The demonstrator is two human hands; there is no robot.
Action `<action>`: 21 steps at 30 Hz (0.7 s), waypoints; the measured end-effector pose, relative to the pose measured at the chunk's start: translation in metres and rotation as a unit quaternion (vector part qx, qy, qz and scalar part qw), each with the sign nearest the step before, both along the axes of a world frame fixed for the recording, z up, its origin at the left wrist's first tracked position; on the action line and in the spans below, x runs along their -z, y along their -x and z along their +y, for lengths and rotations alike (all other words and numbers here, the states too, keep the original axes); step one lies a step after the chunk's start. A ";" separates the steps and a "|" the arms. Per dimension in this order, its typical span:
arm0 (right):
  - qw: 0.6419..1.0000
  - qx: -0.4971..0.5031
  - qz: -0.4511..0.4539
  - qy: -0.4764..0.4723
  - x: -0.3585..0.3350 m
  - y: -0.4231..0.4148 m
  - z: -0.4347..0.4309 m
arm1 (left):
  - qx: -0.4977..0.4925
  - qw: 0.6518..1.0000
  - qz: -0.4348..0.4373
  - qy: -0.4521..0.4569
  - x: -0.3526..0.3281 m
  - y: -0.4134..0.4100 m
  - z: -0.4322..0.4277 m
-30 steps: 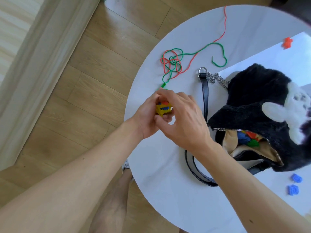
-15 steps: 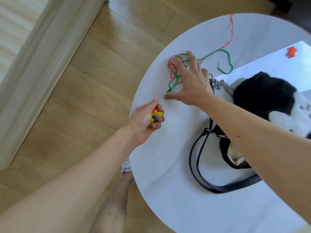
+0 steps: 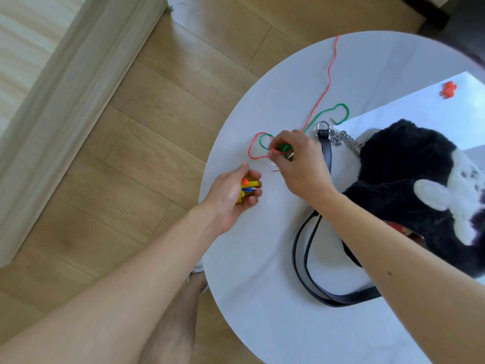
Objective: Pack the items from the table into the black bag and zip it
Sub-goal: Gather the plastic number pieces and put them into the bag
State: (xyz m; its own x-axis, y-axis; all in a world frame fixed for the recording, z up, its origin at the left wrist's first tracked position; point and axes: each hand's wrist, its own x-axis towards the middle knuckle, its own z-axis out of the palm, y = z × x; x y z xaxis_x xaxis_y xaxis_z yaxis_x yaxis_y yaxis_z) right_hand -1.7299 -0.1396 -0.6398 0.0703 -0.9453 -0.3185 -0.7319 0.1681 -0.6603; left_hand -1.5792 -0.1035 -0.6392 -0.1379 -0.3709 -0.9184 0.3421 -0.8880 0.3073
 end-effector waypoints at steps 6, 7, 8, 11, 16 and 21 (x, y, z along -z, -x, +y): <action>0.856 -0.007 -0.443 -0.267 -0.095 0.003 0.028 | -0.036 0.994 0.100 0.012 -0.010 0.019 0.004; 0.818 -0.024 -0.491 -0.297 -0.107 0.009 0.033 | -0.052 0.992 0.115 0.002 -0.012 0.022 0.006; 0.791 -0.034 -0.522 -0.318 -0.117 0.015 0.036 | -0.059 0.990 0.125 -0.003 -0.015 0.026 0.006; 0.783 0.005 -0.532 -0.323 -0.127 0.034 0.041 | -0.044 0.990 0.133 -0.022 -0.021 0.035 -0.007; 0.939 0.201 -0.249 -0.126 -0.098 0.047 0.045 | 0.008 0.990 0.144 0.012 -0.025 0.054 -0.010; 0.989 0.132 -0.064 0.018 -0.089 0.039 0.052 | 0.022 0.973 0.230 0.019 -0.038 0.070 0.001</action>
State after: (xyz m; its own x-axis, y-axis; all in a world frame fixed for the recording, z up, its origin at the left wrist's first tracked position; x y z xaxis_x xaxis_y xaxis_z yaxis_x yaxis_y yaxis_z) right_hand -1.7688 -0.0871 -0.5507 -0.1427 -0.9465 -0.2893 -0.5757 0.3171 -0.7536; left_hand -1.6493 -0.1020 -0.6016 -0.5477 -0.3881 -0.7412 0.4140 -0.8956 0.1630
